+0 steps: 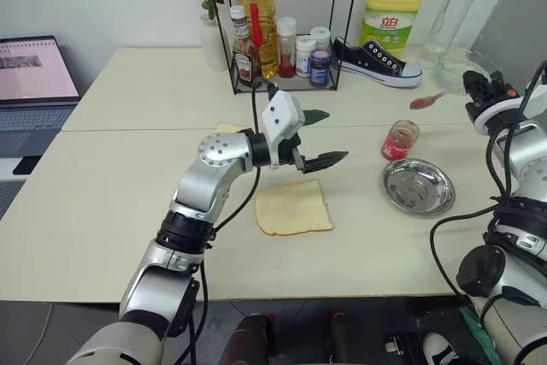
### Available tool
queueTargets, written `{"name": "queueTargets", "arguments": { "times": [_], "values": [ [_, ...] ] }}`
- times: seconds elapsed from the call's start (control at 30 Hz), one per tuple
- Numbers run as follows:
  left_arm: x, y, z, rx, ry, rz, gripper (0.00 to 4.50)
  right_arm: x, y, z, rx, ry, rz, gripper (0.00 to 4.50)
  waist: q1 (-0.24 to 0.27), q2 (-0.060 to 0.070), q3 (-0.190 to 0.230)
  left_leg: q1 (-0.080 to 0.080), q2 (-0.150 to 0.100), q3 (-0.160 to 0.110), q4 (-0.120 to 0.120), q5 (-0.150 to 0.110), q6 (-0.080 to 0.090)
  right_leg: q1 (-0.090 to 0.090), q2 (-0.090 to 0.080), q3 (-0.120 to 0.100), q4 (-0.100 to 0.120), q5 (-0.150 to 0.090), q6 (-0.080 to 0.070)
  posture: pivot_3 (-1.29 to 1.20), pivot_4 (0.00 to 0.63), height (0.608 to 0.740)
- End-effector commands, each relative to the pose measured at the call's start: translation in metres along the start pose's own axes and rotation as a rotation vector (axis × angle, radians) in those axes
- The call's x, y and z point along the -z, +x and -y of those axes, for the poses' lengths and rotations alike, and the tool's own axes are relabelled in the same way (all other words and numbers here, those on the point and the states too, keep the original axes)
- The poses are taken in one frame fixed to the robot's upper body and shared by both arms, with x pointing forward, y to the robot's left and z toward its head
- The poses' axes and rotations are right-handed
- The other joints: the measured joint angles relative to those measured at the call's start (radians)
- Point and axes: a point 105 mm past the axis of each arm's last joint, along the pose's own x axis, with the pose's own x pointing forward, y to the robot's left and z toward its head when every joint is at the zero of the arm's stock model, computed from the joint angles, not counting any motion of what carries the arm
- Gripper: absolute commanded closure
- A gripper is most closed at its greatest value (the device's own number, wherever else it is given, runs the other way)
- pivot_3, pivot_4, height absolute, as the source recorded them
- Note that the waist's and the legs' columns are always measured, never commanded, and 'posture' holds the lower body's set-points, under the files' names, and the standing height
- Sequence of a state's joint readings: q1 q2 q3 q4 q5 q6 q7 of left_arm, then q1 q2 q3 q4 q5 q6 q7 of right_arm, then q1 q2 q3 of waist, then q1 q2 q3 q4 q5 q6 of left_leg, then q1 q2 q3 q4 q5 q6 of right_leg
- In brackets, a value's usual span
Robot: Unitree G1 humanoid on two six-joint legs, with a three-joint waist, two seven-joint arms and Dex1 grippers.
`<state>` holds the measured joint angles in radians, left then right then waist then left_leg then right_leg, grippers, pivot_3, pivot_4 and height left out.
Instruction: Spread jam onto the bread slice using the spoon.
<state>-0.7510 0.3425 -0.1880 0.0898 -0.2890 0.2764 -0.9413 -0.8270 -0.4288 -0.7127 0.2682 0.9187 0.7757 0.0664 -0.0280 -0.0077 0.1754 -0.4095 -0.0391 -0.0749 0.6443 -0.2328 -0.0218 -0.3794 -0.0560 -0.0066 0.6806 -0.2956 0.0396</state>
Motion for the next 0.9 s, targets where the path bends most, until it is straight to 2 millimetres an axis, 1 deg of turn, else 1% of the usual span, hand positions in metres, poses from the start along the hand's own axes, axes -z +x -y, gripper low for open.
{"name": "queueTargets", "arguments": {
  "times": [0.03, 0.13, 0.23, 0.33, 0.4, 0.43, 0.47, 0.53, 0.67, 0.8, 0.9],
  "values": [
    [-0.007, -0.022, -0.002, 0.016, 0.030, -0.006, 0.00, 0.000, -0.008, -0.043, -0.134, -0.076, -0.014, 4.45, -0.001, 0.000, 0.000, 0.000, 0.000, 0.000, 0.000, 0.000, 0.000, 0.000, 0.000, 0.000, 0.000, 0.000, 0.000, 0.00, 0.150, 0.740],
    [0.005, -0.047, 0.007, 0.053, 0.018, -0.077, 0.00, 0.022, -0.017, -0.077, -0.239, -0.122, -0.092, 4.45, -0.011, 0.002, 0.000, 0.000, 0.001, 0.001, -0.002, 0.000, 0.000, -0.002, 0.001, 0.002, 0.000, 0.000, 0.000, 0.00, 0.150, 0.740],
    [0.013, -0.066, 0.010, 0.053, 0.010, -0.135, 0.00, 0.042, -0.025, -0.099, -0.314, -0.175, -0.157, 4.45, -0.011, 0.002, 0.000, -0.001, 0.002, 0.001, -0.002, 0.000, 0.000, -0.004, 0.001, 0.003, 0.001, 0.000, 0.000, 0.00, 0.150, 0.740],
    [0.016, -0.081, 0.014, 0.044, -0.009, -0.167, 0.00, 0.060, -0.031, -0.118, -0.379, -0.184, -0.208, 4.45, -0.005, 0.002, 0.000, -0.004, 0.002, 0.000, 0.000, 0.000, 0.000, -0.005, 0.001, 0.003, 0.001, 0.000, 0.000, 0.00, 0.150, 0.740],
    [0.024, -0.104, 0.035, 0.064, -0.066, -0.220, 0.00, 0.093, -0.044, -0.147, -0.523, -0.249, -0.317, 4.45, -0.008, 0.002, 0.000, -0.006, 0.001, 0.000, 0.000, 0.000, 0.000, -0.007, 0.001, 0.003, 0.001, 0.000, 0.000, 0.00, 0.150, 0.740],
    [0.027, -0.111, 0.044, 0.072, -0.087, -0.239, 0.00, 0.106, -0.050, -0.155, -0.574, -0.280, -0.361, 4.45, -0.013, 0.002, 0.000, -0.006, 0.001, 0.000, 0.000, 0.000, 0.000, -0.008, 0.001, 0.006, 0.001, 0.000, 0.000, 0.00, 0.150, 0.740],
    [0.029, -0.116, 0.051, 0.072, -0.107, -0.251, 0.00, 0.117, -0.056, -0.159, -0.616, -0.323, -0.401, 4.45, -0.015, 0.002, 0.000, -0.006, 0.002, 0.001, -0.002, 0.000, 0.000, -0.009, 0.001, 0.008, 0.000, 0.000, 0.000, 0.00, 0.150, 0.740],
    [0.030, -0.123, 0.059, 0.061, -0.134, -0.265, 0.00, 0.134, -0.064, -0.160, -0.674, -0.390, -0.458, 4.45, -0.008, 0.002, 0.000, -0.006, 0.002, 0.001, -0.002, 0.000, 0.000, -0.009, 0.001, 0.007, 0.000, 0.000, 0.000, 0.00, 0.150, 0.740],
    [0.039, -0.134, 0.074, 0.014, -0.170, -0.314, 0.00, 0.166, -0.072, -0.164, -0.791, -0.511, -0.530, 4.45, 0.002, 0.001, 0.001, -0.006, 0.001, 0.000, 0.001, 0.000, 0.000, -0.008, 0.000, 0.005, 0.001, 0.000, 0.000, 0.00, 0.150, 0.740],
    [0.044, -0.141, 0.078, -0.072, -0.200, -0.328, 0.00, 0.186, -0.077, -0.163, -0.876, -0.611, -0.556, 4.45, 0.001, 0.001, 0.001, -0.006, 0.001, -0.001, 0.000, 0.000, 0.000, -0.008, 0.000, 0.004, 0.000, 0.001, 0.000, 0.00, 0.150, 0.740],
    [0.049, -0.149, 0.083, -0.108, -0.212, -0.354, 0.00, 0.197, -0.079, -0.158, -0.912, -0.662, -0.561, 4.45, -0.001, 0.001, 0.001, -0.006, 0.001, -0.001, 0.000, 0.000, 0.000, -0.008, 0.001, 0.004, 0.001, 0.001, 0.000, 0.00, 0.150, 0.740]
  ]
}}
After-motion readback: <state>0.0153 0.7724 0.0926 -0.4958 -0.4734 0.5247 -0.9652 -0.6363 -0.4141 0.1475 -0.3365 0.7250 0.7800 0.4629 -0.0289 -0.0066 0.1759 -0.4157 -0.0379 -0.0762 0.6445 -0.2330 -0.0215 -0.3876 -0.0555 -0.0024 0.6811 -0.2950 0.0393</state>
